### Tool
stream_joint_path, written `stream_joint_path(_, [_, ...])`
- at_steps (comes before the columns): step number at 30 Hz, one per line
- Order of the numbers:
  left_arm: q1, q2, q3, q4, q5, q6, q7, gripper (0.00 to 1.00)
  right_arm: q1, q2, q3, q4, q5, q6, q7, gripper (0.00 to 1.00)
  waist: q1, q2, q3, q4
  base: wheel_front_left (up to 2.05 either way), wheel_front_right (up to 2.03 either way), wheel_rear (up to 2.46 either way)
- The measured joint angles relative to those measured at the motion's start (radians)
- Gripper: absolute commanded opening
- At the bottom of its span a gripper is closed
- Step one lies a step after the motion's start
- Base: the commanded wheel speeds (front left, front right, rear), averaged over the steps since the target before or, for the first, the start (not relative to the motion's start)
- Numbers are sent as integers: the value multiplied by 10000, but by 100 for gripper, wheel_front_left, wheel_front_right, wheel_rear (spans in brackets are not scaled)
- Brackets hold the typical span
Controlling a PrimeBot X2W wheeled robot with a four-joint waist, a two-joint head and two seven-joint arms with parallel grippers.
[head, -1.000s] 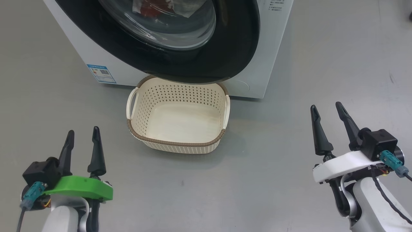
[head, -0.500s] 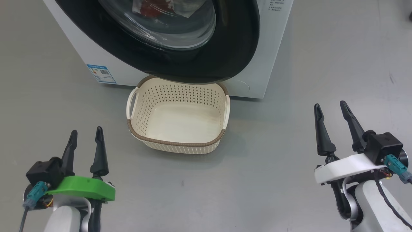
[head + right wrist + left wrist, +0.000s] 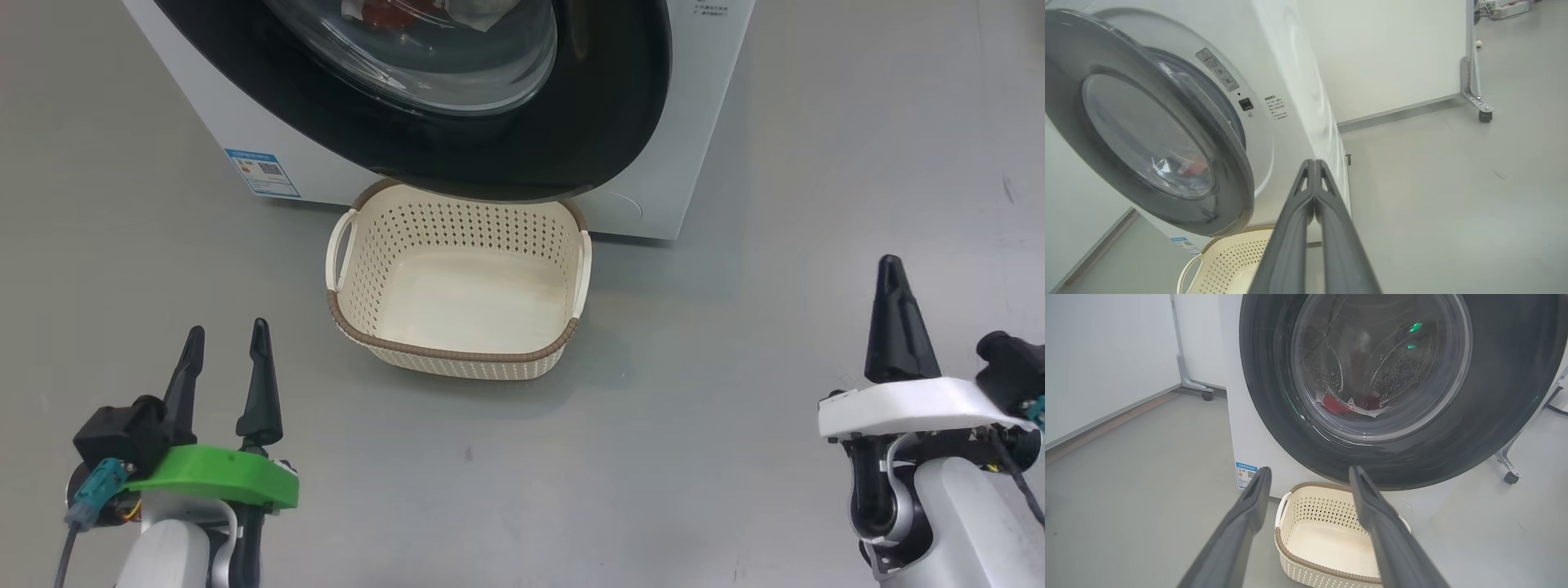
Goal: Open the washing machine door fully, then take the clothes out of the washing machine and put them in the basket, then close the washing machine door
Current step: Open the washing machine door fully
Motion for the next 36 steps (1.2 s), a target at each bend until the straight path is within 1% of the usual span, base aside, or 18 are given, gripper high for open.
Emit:
stream_joint_path(2, [-1, 0, -15, -29, -2, 0, 0, 100, 0, 297, -349, -21, 727, 61, 0, 0, 0, 0, 84, 36, 0, 0, 0])
stream_joint_path(4, [-9, 2, -56, -46, -2, 0, 0, 100, -10, 648, -771, -84, 1643, 198, 29, 0, 0, 0, 169, 80, 0, 0, 0])
stream_joint_path(7, [-15, 0, -130, -65, -2, 0, 0, 100, -77, 1200, -1329, -198, 3127, 389, 382, 0, 0, 0, 294, 162, 0, 0, 0])
stream_joint_path(8, [-20, 0, -157, -75, -4, 0, 0, 100, -132, 1294, -1461, -234, 3561, 437, 533, 0, 0, 0, 337, 191, 0, 0, 0])
stream_joint_path(9, [-24, 2, -176, -82, -6, 0, 0, 100, -221, 1315, -1576, -265, 3969, 474, 696, 0, 0, 0, 381, 221, 0, 0, 0])
stream_joint_path(10, [-32, 4, -186, -92, -19, 0, 0, 100, -542, 1252, -1802, -311, 4629, 474, 1074, 0, 0, 0, 474, 280, 0, 0, 0])
stream_joint_path(14, [-123, 4, -347, -92, -27, 0, 0, 100, -1329, 1074, -2080, -341, 5555, 458, 1873, 0, 0, 0, 650, 421, 0, 0, 0])
stream_joint_path(18, [-333, 2, -468, -104, -94, 0, 0, 100, -2128, 1039, -2061, -355, 6174, 332, 2819, 0, 0, 0, 823, 592, 0, 0, 0])
stream_joint_path(20, [-376, 2, -468, -121, -111, 0, 0, 100, -2583, 1012, -2050, -355, 6518, 178, 3304, 0, 0, 0, 917, 672, 0, 0, 0])
stream_joint_path(26, [-510, 0, -541, -132, -190, 0, 0, 100, -3993, 729, -2067, -268, 6916, -77, 4433, 0, 0, 0, 1237, 878, 0, 0, 0])
stream_joint_path(33, [-732, -4, -614, -134, -288, 0, 0, 100, -5172, 251, -2119, 253, 6997, -165, 5241, 0, 0, 0, 1545, 1102, 0, 0, 0])
stream_joint_path(36, [-783, -8, -652, -132, -357, 0, 0, 100, -5674, 192, -2219, 548, 7018, -165, 5509, 0, 0, 0, 1687, 1216, 0, 0, 0])
